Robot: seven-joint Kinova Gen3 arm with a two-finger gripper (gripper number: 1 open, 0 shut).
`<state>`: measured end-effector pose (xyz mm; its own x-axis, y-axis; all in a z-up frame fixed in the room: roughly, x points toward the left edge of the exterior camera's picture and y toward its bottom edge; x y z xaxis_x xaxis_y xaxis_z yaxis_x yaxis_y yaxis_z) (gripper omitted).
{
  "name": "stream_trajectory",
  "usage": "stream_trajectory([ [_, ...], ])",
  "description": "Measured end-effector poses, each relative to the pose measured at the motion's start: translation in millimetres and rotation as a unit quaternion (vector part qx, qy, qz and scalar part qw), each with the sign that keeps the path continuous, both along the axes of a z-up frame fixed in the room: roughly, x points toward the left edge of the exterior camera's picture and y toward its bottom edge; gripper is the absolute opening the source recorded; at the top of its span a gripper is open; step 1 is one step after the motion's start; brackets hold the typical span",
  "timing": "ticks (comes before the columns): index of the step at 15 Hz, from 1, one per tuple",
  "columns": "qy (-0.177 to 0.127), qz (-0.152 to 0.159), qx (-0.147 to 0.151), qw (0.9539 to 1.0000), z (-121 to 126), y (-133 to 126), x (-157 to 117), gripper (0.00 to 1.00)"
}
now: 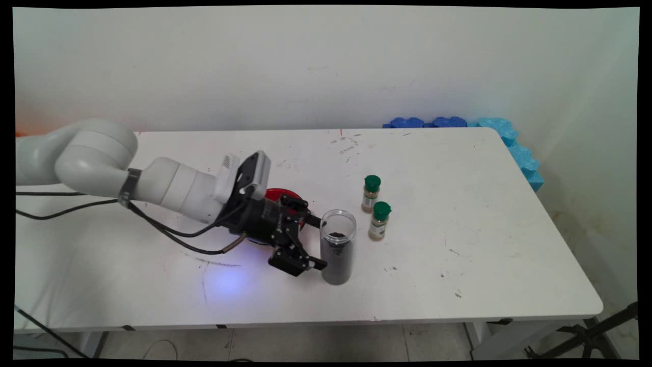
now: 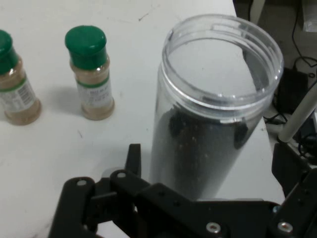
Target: Pick up the black seasoning powder from the table, then pour the black seasoning powder in the red bowl
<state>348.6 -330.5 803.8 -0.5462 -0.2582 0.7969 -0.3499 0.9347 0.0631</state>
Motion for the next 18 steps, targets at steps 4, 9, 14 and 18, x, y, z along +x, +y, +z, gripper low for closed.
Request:
stream_trajectory([
  [4,0.002,-0.003,-0.003,1.0000,-2.8,-5.5,-8.3,1.00],
  [9,0.004,-0.003,-0.006,1.0000,-5.3,-12.5,-17.6,1.00],
  [14,0.003,-0.002,-0.004,1.0000,-6.9,-16.0,-21.6,0.00],
  [18,0.003,-0.003,0.002,1.0000,-5.2,-16.3,-23.3,0.00],
])
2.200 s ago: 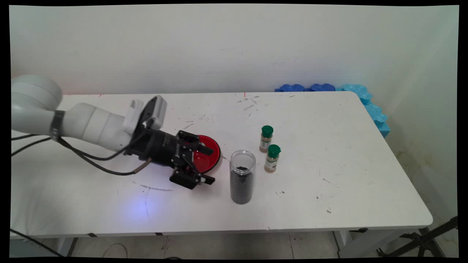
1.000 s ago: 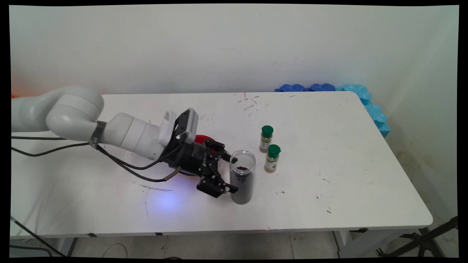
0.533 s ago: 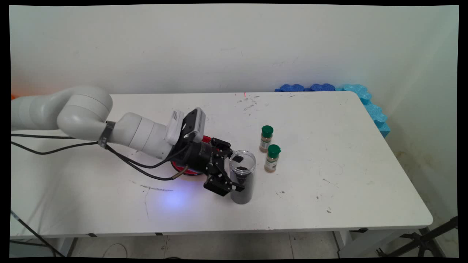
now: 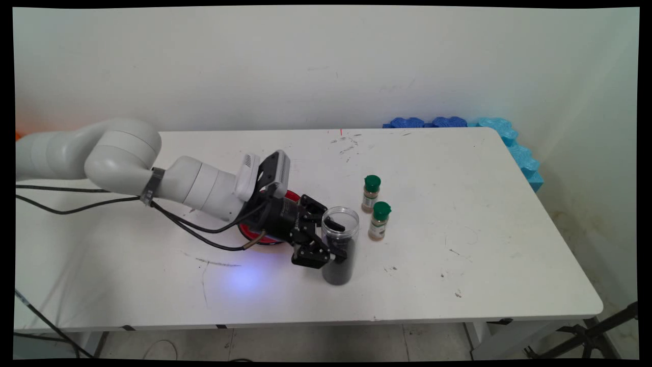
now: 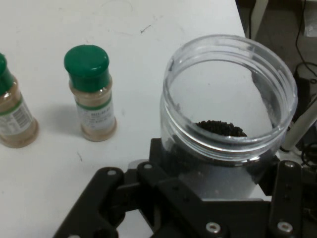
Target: Pour the black seasoning powder in the red bowl
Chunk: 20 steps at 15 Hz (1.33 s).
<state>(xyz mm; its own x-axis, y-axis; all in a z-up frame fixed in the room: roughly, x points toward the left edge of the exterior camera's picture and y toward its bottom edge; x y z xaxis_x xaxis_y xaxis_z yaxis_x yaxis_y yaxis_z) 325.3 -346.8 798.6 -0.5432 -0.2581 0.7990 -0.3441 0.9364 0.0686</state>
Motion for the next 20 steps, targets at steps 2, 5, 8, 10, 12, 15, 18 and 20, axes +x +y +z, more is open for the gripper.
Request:
stream_trajectory([
  [2,-0.001,-0.001,0.002,1.0000,4.1,0.4,0.9,0.00],
  [5,-0.009,-0.001,0.001,1.0000,18.0,1.6,7.4,0.00],
  [8,-0.011,0.004,0.002,0.9999,36.8,4.7,15.3,0.00],
  [10,-0.009,0.008,0.005,0.9999,54.4,7.9,21.8,0.00],
  [12,-0.006,0.015,0.011,0.9998,72.9,9.4,29.2,0.00],
  [15,-0.006,0.025,0.024,0.9994,97.3,9.1,40.0,0.00],
  [18,-0.007,0.029,0.032,0.9990,121.0,7.5,50.7,0.00],
  [20,-0.005,0.033,0.038,0.9987,133.3,6.4,56.7,0.00],
])
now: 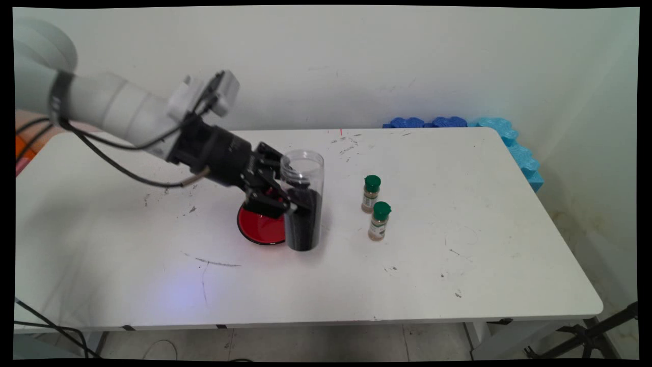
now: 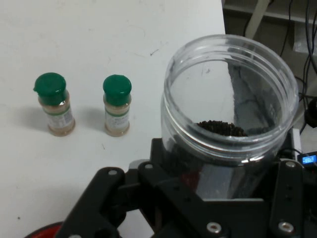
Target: Pour the black seasoning powder in the red bowl
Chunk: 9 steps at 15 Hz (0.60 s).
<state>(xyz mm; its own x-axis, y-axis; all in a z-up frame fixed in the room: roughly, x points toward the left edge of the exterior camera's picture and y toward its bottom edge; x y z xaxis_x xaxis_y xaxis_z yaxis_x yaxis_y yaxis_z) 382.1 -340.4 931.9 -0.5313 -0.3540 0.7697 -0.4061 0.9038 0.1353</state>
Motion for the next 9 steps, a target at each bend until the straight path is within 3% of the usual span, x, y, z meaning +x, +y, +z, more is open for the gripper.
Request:
stream_trajectory([
  [4,0.015,0.037,0.044,0.9982,23.7,-1.6,14.4,0.00],
  [9,0.030,0.106,0.125,0.9860,40.3,-2.9,34.0,0.00],
])
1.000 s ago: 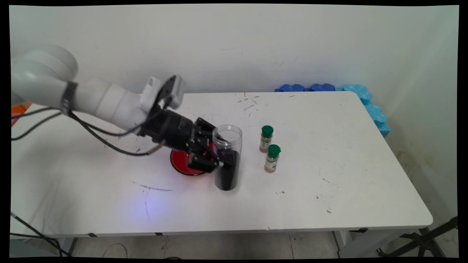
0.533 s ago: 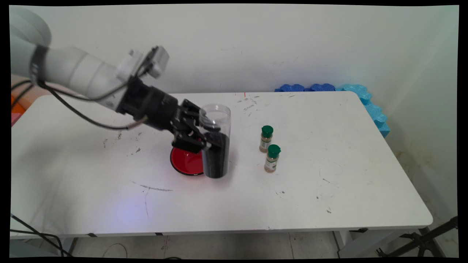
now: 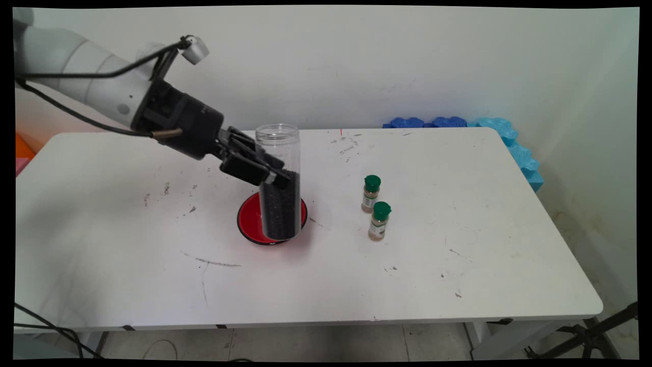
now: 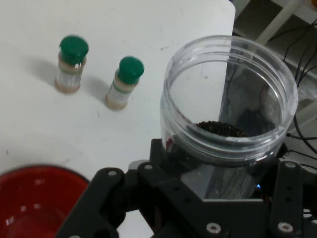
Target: Pour the black seasoning powder in the red bowl
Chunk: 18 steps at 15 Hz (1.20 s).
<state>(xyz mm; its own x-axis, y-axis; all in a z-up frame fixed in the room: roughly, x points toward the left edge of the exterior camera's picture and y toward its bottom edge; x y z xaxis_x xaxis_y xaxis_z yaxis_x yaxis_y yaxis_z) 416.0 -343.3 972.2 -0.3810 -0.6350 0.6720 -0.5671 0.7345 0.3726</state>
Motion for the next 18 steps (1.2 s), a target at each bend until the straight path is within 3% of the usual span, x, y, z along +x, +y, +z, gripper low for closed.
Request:
stream_trajectory([
  [5,0.014,0.047,0.070,0.9963,1.8,3.0,13.0,0.00],
  [9,0.031,0.086,0.123,0.9882,-1.0,2.6,19.8,0.00],
  [15,0.047,0.149,0.192,0.9689,-13.5,0.6,29.4,0.00],
  [18,0.063,0.183,0.233,0.9530,-20.3,-1.5,32.1,0.00],
])
